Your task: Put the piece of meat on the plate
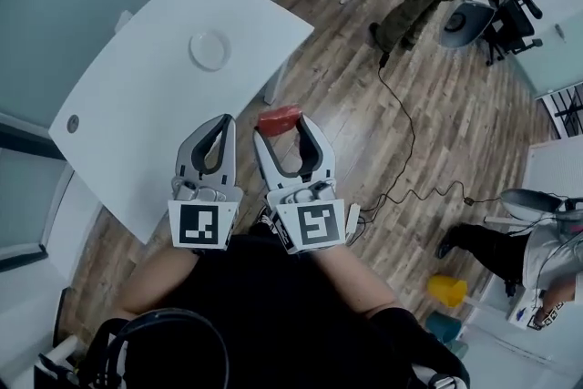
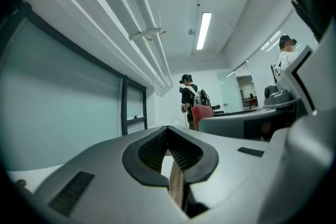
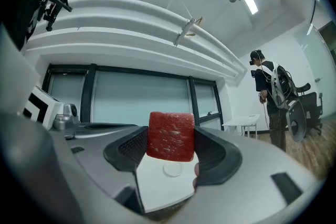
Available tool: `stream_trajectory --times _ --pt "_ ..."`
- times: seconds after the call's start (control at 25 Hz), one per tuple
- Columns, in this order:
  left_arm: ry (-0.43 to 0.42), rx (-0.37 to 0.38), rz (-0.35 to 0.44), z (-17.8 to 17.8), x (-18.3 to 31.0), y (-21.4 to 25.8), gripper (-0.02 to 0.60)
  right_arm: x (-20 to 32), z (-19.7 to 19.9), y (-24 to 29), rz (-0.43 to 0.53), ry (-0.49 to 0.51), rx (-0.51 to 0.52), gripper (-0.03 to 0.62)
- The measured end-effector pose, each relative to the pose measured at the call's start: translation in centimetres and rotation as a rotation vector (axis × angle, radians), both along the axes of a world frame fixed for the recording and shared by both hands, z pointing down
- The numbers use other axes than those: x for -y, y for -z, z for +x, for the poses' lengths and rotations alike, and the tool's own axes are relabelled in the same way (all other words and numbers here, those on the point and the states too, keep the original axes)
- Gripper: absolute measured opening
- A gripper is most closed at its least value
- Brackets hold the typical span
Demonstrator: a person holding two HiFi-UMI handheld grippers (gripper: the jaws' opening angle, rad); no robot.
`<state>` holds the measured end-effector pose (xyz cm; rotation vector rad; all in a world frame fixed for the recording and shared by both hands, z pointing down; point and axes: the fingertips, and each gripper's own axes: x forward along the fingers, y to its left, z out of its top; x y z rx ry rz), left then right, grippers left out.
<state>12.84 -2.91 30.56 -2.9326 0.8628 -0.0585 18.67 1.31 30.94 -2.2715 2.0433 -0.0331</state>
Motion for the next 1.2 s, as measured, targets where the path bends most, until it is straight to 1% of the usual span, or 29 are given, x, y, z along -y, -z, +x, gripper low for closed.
stream_trajectory --times 0.2,0.32,0.48,0.64,0.84,1.04,1.2 --pt "0.047 -0.007 -0.007 1.0 0.2 -1.0 -0.002 0.4 1.3 -0.8 -0.004 0.036 -0.003 0.278" --pt "0.065 0.005 -0.013 1.1 0.3 -1.7 -0.002 0.6 1.5 -1.5 -0.009 0.053 0.005 0.278" --pt "0.079 0.007 0.0 2.4 1.1 -0.5 -0.002 1.4 2.9 -0.6 -0.008 0.071 0.016 0.278" --pt "0.083 0.02 -0.005 2.4 2.0 -0.1 -0.002 2.5 2.8 -0.3 -0.016 0.086 0.025 0.278" --pt "0.094 0.012 -0.031 2.4 5.8 -1.0 -0.001 6.2 3.1 -1.3 -0.058 0.089 0.008 0.278" --pt "0.095 0.0 -0.04 3.3 9.7 -1.5 -0.002 10.0 3.9 -1.8 -0.08 0.099 -0.01 0.278" --pt "0.095 -0.008 -0.045 3.9 12.6 -1.6 -0.002 13.3 4.3 -1.8 -0.073 0.12 -0.016 0.278"
